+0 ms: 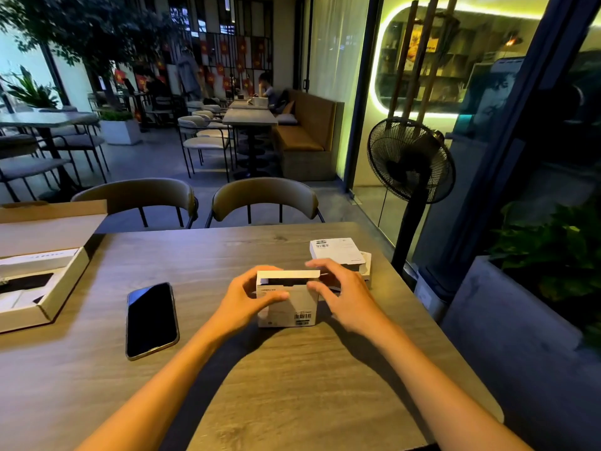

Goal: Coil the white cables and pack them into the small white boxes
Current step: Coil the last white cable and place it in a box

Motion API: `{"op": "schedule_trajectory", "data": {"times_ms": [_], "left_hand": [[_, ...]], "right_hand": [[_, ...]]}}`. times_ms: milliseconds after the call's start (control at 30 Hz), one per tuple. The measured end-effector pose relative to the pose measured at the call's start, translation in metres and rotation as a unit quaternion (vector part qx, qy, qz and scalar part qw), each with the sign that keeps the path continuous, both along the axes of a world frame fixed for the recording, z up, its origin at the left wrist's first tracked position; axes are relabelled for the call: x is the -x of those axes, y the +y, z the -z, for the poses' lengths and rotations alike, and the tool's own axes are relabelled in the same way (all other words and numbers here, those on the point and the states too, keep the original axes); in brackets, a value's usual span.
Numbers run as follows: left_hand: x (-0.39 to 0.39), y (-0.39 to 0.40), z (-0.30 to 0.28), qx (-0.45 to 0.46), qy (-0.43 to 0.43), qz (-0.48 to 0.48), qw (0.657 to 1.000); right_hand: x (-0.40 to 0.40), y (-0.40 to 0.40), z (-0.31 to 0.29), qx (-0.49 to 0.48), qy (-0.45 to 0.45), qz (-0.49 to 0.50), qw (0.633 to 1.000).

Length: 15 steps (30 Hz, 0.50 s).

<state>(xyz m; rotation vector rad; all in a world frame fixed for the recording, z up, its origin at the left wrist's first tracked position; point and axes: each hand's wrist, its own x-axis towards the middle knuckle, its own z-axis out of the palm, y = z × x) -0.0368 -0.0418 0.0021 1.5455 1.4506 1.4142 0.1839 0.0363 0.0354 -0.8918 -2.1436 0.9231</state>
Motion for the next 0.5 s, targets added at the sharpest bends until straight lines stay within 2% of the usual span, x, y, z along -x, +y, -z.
{"op": "schedule_trajectory", "data": {"times_ms": [100,233,300,333,400,500], "left_hand": [[-0.006,0.000,0.003,-0.019,-0.005,-0.024,1.000],[-0.017,-0.001,0.002,-0.070,0.032,-0.071,0.995],[-0.015,-0.004,0.001,-0.064,0.027,-0.053,0.996],[-0.012,-0.006,0.001,-0.063,0.035,-0.054,0.996],[-0.007,-0.007,0.005,-0.075,0.105,-0.080,0.988],[-0.005,-0.004,0.014,-0.085,0.125,-0.100,0.983]], "right_hand": [[0.002,0.000,0.003,-0.043,0.003,0.014,0.999],[0.001,0.001,0.008,-0.076,0.013,0.035,0.996],[-0.002,0.002,0.010,-0.067,0.012,0.025,0.997],[-0.004,0.002,0.011,-0.059,0.013,0.019,0.998],[-0.004,0.002,0.012,-0.058,0.028,0.018,0.998],[0.002,0.001,0.015,-0.096,0.037,0.037,0.994]]}}
